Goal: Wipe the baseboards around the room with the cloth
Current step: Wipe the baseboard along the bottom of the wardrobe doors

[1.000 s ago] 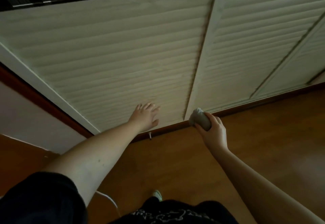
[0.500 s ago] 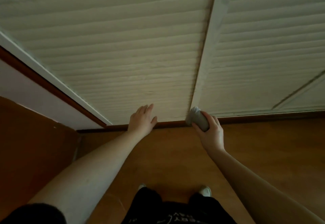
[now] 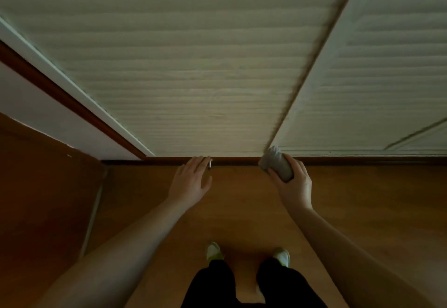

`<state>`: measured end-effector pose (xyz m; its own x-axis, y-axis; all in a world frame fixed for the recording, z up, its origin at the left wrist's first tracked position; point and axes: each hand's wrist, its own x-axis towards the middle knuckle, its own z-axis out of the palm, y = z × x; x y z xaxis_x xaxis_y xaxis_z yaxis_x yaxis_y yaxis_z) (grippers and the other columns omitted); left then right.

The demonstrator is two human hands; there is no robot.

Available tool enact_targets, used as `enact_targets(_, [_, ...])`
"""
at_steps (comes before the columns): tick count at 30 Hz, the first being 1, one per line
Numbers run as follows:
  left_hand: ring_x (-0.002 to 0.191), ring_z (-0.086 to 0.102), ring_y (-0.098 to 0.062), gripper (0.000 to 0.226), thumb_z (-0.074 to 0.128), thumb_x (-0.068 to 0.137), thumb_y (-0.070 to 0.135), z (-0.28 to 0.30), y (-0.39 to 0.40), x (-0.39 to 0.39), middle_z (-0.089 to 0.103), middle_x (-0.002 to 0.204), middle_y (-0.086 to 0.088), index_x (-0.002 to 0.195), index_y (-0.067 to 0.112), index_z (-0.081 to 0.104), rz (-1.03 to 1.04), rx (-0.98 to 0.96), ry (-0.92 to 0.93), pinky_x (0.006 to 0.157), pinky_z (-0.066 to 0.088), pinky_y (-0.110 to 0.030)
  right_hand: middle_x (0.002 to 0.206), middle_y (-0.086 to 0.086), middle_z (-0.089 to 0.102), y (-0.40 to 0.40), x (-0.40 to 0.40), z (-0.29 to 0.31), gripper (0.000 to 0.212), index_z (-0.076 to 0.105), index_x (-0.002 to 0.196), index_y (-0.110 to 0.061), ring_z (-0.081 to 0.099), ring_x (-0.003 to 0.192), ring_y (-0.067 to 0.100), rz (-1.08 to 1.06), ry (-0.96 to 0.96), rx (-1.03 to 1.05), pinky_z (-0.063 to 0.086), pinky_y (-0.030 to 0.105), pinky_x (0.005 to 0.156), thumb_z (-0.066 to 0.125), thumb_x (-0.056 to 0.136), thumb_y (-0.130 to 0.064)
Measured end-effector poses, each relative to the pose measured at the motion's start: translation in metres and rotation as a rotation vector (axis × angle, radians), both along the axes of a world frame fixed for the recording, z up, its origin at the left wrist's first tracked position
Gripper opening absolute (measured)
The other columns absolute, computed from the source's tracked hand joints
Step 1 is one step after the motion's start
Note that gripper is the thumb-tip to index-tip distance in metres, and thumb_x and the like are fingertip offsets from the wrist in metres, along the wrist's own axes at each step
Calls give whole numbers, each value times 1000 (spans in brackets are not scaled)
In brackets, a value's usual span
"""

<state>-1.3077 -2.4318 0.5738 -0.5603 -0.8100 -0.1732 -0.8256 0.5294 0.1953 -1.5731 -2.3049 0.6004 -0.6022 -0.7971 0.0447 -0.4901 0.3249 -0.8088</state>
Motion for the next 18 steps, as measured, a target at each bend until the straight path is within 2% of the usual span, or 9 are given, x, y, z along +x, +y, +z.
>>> enact_targets(6, [150, 20, -19, 65, 29, 100, 55, -26, -2, 2, 26, 162, -1, 157, 25, 19, 41, 43, -36, 121, 20, -40, 118, -8, 59, -22, -11, -24, 56, 57, 129, -19, 50, 97, -4, 50, 12, 32, 37, 0, 76, 81, 80, -33])
enact_targets(11, [150, 18, -18, 66, 30, 99, 56, -67, -16, -24, 24, 163, 0, 157, 25, 19, 110, 35, -37, 119, 14, -37, 118, -9, 62, -53, -39, -76, 54, 58, 129, -21, 55, 98, -1, 170, -23, 67, 38, -3, 76, 81, 80, -29])
enact_targets(15, [147, 28, -20, 64, 45, 98, 48, -120, -48, -46, 33, 158, -2, 154, 22, 27, 291, 23, 94, 117, 29, -42, 118, -8, 60, -78, -59, -148, 55, 57, 129, -20, 52, 99, -1, 224, -2, 87, 37, -1, 76, 80, 80, -22])
enact_targets(18, [147, 28, -20, 65, 46, 98, 46, -185, -68, -55, 33, 158, -2, 154, 21, 27, 307, 22, 116, 118, 31, -44, 116, -15, 56, -99, -62, -219, 56, 55, 130, -24, 50, 98, -6, 225, 8, 86, 36, -2, 75, 80, 80, -24])
